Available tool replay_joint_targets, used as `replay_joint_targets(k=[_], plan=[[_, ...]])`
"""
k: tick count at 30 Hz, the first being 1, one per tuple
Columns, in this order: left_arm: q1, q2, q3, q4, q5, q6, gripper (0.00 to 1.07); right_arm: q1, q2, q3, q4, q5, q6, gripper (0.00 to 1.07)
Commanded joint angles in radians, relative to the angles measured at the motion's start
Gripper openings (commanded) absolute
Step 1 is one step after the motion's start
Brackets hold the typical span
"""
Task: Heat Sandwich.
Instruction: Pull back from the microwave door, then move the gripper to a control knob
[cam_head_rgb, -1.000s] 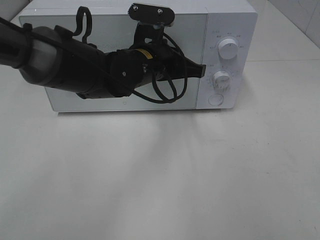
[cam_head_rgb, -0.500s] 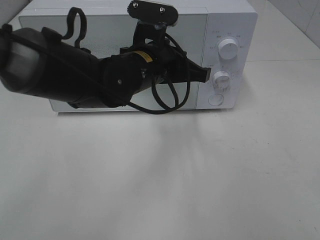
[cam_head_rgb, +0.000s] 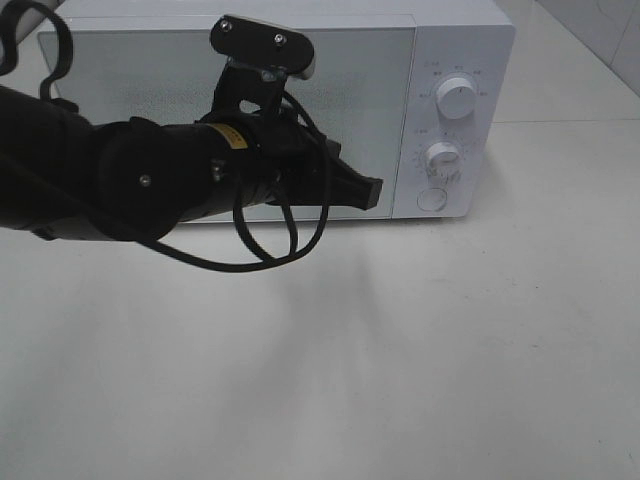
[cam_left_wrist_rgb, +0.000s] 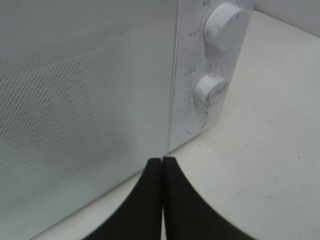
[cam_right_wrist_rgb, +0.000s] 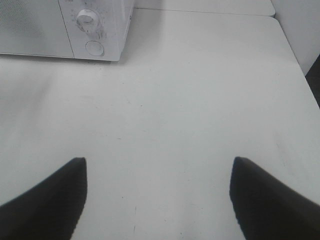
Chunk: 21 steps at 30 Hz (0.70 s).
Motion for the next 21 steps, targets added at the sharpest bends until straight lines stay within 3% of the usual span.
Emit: replay_joint_targets(k=[1,3,4,5,7,10,14,17,21], plan=[[-0.003,-0.057,0.036,-0.004,0.098,0.007,0.11,-0.006,-0.026,0.0,-0.002,-0.006,-0.006,0.76],[-0.003,-0.079,0.043,-0.004,0.17,0.007,0.34,-0.006,-0.026,0.0,-0.002,-0.006,-0.006,0.76],[-0.003,-0.079,0.043,-0.004,0.17,0.007,0.34,-0.006,-0.026,0.0,-0.002,-0.006,-0.006,0.76],[-0.003,-0.098,0.044,-0.004,0.237,0.006,0.68,-0.006,-0.026,0.0,-0.002,-0.006,-0.006,0.76],[-0.003,-0.116,0.044,-0.003,0.288,0.007,0.98,-0.006,-0.026,0.0,-0.002,-0.006,-0.006,0.76],[-0.003,-0.141,0.044,0.025,0.341,0.012,0.99,-0.006,-0.026,0.0,-0.002,-0.006,-0.006,0.76],[-0.003,-0.183,0.045,0.132,0.484,0.015,0.98,-0.006,-0.026,0.0,-0.002,-0.006,-0.006,0.76],[0.038,-0.223,0.045,0.147,0.606,-0.05,0.98,-0.006,-0.026,0.0,-0.002,-0.006,-0.006,0.76],[0.11,-0.248,0.045,0.147,0.691,-0.079,0.98,-0.006,-0.026,0.0,-0.002,-0.006,-0.006,0.76]])
